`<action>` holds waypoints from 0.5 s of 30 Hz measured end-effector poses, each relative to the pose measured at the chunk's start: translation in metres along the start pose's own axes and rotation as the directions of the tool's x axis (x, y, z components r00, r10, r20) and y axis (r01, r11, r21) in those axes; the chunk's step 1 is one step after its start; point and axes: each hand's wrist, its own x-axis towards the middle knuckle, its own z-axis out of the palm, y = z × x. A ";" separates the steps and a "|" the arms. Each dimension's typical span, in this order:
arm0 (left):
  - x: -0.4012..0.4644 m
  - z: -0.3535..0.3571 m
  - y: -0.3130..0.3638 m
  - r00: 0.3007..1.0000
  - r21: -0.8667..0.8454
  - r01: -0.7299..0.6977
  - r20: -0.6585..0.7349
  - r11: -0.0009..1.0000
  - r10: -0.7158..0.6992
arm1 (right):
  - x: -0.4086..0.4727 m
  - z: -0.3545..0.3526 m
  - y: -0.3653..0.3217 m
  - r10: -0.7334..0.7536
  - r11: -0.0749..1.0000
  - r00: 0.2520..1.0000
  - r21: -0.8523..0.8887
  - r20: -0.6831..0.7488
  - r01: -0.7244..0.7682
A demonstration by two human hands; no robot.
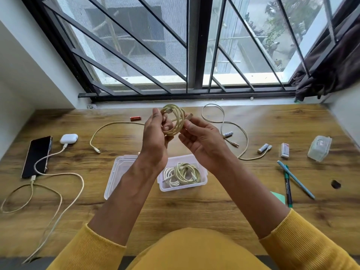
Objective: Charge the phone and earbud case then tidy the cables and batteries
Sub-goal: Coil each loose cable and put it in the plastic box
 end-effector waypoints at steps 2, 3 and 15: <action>-0.002 0.001 0.002 1.000 -0.007 0.009 0.018 1.000 -0.009 | 0.002 -0.001 -0.001 0.023 0.998 1.000 0.057 0.006 -0.023; -0.003 0.001 0.004 1.000 -0.013 0.019 0.017 1.000 -0.019 | 0.002 -0.001 -0.001 0.036 0.995 0.999 0.097 0.016 -0.037; -0.008 0.012 0.001 0.979 0.202 -0.132 -0.128 0.970 0.160 | -0.006 0.002 -0.004 -0.154 0.948 0.987 -0.274 0.048 0.162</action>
